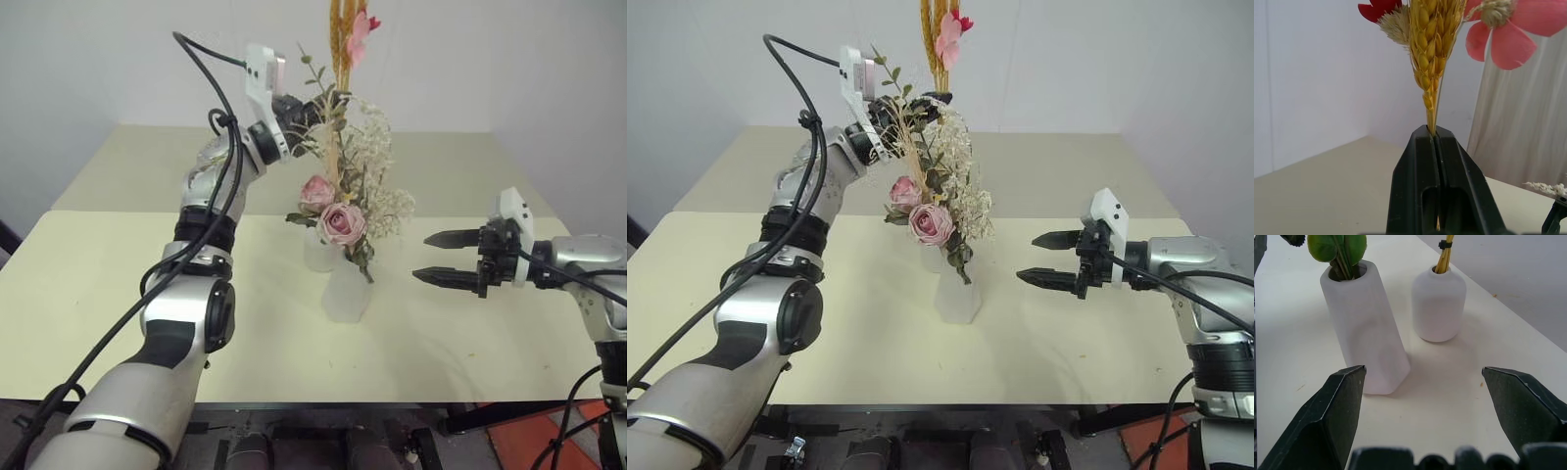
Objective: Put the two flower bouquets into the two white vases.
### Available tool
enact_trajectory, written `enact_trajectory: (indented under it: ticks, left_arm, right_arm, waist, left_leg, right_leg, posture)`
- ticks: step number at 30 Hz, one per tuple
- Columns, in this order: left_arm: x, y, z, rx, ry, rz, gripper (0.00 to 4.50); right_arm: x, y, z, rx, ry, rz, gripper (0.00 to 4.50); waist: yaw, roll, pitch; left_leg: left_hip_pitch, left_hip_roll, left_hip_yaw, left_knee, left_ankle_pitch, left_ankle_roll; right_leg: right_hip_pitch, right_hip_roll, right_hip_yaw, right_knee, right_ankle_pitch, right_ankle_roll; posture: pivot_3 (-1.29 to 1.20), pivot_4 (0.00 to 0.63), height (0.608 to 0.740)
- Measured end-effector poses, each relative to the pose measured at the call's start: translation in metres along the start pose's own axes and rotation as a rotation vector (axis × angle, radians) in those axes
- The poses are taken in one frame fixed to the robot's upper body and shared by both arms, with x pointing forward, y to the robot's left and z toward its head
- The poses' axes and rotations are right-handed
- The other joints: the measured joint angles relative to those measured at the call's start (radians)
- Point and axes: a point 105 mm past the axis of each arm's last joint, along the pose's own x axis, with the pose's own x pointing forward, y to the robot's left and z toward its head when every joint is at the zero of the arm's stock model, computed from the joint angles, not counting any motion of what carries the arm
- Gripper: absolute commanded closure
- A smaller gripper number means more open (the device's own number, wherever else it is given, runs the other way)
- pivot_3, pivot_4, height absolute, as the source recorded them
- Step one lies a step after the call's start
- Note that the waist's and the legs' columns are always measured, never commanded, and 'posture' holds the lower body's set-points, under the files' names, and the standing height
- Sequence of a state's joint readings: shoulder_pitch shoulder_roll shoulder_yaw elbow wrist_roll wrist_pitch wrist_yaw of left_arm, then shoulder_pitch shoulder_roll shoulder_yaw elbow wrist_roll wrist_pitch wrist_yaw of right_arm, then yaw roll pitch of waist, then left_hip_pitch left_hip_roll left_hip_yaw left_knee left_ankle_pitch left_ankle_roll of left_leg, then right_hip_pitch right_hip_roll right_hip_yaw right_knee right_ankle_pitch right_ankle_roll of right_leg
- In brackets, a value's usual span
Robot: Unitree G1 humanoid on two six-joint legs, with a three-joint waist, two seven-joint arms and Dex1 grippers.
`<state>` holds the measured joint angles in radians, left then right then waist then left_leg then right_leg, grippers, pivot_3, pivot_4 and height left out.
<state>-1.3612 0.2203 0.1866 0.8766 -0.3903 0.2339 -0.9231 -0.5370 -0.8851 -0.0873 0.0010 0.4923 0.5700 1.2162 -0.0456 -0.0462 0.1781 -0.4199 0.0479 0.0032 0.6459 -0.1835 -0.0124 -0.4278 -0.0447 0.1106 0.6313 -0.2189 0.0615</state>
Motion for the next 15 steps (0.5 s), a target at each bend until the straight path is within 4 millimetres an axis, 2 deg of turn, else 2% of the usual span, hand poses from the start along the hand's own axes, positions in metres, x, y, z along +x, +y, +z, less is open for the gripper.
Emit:
enact_trajectory:
  ticks: [7,11,15]
  left_arm:
    - [0.0,0.0,-0.005,0.008,0.016,-0.003,4.47]
    - [-0.007,0.002,-0.023,-0.023,0.046,0.008,4.47]
    - [-0.008,0.003,-0.03,-0.026,0.062,0.014,4.47]
  right_arm:
    - [0.0,0.0,0.001,-0.004,0.001,-0.001,0.0]
    - [0.0,0.001,0.001,-0.008,0.001,-0.001,0.0]
    - [0.0,0.001,0.001,-0.008,0.002,-0.002,0.0]
  waist:
    - [0.001,0.0,0.0]
    - [0.0,0.0,0.0]
    - [0.001,0.0,0.0]
  left_leg:
    - [0.0,0.0,0.0,0.0,0.0,0.0]
    - [0.0,0.0,0.0,0.0,0.0,0.0]
    - [0.0,0.0,0.0,0.0,0.0,0.0]
  right_leg:
    - [0.0,0.0,0.0,0.0,0.0,0.0]
    - [0.0,0.0,0.0,0.0,0.0,0.0]
    - [0.0,0.0,0.0,0.0,0.0,0.0]
  posture:
    - [0.0,0.15,0.74]
    - [0.0,0.15,0.74]
    - [0.0,0.15,0.74]
